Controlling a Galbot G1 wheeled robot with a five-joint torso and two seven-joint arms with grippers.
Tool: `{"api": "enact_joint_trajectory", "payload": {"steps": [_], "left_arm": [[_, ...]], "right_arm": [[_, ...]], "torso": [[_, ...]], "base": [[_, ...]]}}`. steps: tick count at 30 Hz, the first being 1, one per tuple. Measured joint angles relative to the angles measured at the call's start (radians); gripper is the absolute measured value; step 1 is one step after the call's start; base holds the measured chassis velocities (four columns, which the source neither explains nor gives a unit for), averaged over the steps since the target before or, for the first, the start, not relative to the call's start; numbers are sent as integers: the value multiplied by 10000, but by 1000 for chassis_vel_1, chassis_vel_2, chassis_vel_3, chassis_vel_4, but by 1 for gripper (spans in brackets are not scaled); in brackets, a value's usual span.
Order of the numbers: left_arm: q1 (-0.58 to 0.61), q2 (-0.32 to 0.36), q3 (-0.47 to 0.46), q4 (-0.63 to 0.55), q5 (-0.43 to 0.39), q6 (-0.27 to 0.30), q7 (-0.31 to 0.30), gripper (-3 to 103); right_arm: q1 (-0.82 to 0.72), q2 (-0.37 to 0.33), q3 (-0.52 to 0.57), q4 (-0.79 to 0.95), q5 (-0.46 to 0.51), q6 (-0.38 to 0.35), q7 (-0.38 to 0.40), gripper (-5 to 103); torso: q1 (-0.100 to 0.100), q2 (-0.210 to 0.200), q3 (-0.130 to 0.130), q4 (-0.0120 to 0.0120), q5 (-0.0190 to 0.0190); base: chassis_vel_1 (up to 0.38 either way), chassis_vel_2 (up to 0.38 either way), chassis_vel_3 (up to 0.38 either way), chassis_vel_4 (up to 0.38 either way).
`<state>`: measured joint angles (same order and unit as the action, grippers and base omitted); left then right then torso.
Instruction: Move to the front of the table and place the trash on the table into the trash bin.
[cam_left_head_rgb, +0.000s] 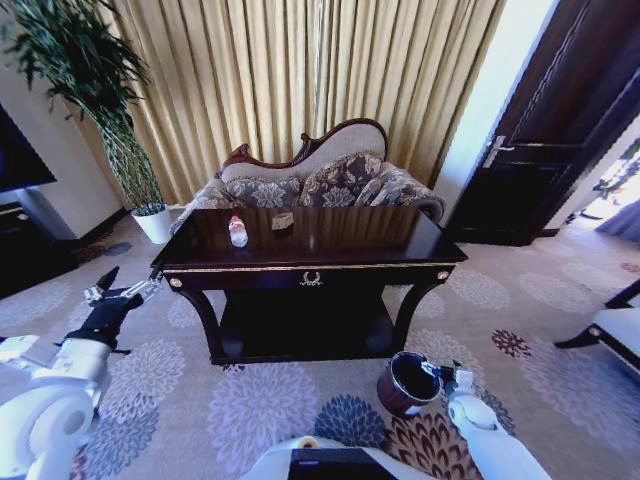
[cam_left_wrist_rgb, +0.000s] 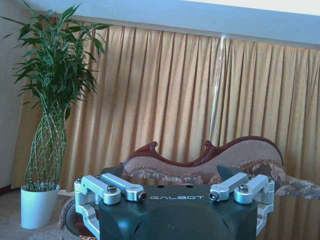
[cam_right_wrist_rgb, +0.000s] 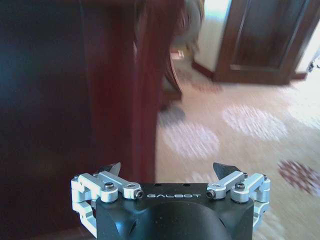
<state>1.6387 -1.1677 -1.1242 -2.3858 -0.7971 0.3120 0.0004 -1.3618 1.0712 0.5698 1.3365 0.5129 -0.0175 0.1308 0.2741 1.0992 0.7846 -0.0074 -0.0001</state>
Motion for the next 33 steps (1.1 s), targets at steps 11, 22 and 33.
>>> {"api": "enact_joint_trajectory", "payload": {"steps": [11, 22, 33], "left_arm": [[-16, -12, -12, 38, 0, -18, 6, 100], [-91, -29, 179, 117, 13, 52, 0, 100], [-229, 190, 184, 143, 18, 200, -57, 100]], "right_arm": [[-1714, -52, 1313, 6300, 588, -1425, 278, 100], [-1939, -125, 1507, 9095, 827, -2093, 869, 100], [-1861, -184, 1602, 9915, 1037, -2414, 847, 100]], "torso": [[0, 1, 0, 0, -5], [0, 1, 0, 1, -2], [0, 0, -1, 0, -2]], "base": [[0, 0, 0, 0], [0, 0, 0, 0], [0, 0, 0, 0]]}}
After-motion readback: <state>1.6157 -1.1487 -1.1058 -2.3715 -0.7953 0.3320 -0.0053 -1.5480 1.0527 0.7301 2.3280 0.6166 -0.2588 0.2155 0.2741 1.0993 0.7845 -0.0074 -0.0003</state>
